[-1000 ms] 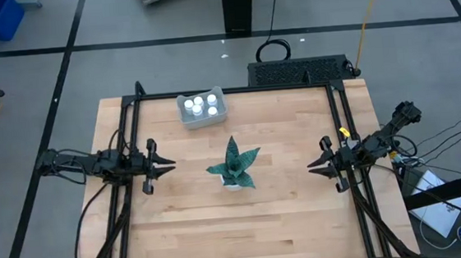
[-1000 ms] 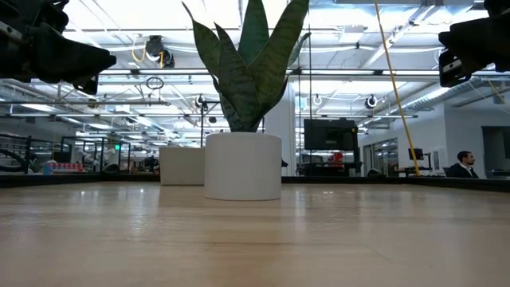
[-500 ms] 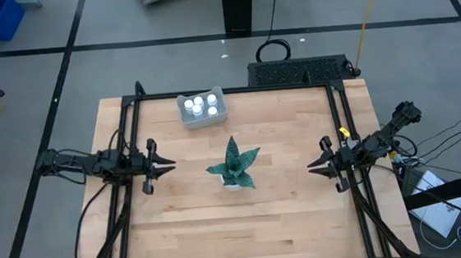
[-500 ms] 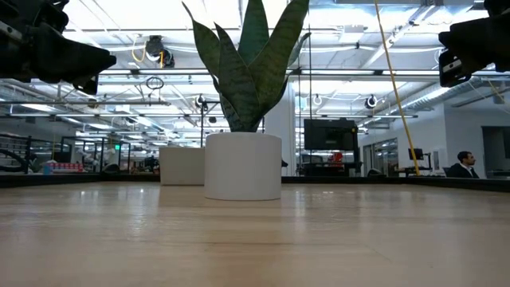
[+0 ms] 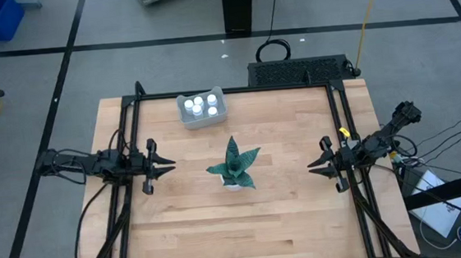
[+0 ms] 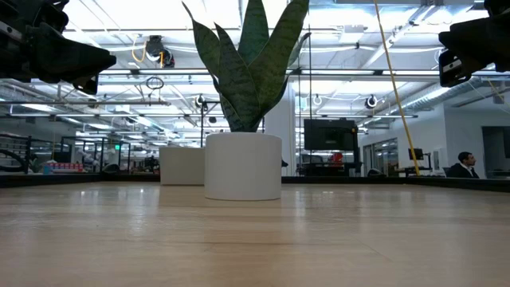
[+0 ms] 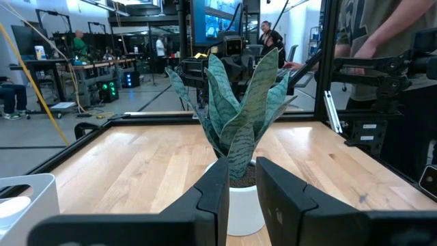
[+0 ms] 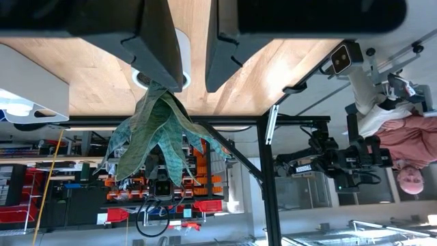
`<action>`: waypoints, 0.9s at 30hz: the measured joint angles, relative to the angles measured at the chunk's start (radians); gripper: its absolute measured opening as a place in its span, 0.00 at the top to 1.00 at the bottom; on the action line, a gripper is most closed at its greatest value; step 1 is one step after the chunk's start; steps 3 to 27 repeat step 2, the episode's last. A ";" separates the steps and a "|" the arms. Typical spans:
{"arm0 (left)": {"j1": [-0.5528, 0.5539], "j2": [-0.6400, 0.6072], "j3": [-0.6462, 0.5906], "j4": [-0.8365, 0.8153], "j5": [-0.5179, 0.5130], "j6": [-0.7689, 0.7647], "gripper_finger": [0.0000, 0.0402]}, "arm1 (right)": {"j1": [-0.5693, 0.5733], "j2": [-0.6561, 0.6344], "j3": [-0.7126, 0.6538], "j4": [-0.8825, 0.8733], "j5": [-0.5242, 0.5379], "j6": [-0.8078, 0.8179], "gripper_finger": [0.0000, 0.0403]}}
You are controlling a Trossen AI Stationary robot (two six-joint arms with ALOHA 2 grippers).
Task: Pick and place pill bottles into a basket
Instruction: Return to Home Position
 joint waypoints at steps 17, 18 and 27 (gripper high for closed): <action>0.000 0.000 0.000 0.000 0.000 0.000 0.80 | 0.000 0.000 0.000 0.000 0.000 0.000 0.85; 0.000 0.000 0.000 0.000 0.000 0.000 0.80 | 0.000 0.000 0.000 0.000 0.000 0.000 0.85; 0.000 0.000 0.000 0.000 0.000 0.000 0.80 | 0.000 0.000 0.000 0.000 0.000 0.000 0.85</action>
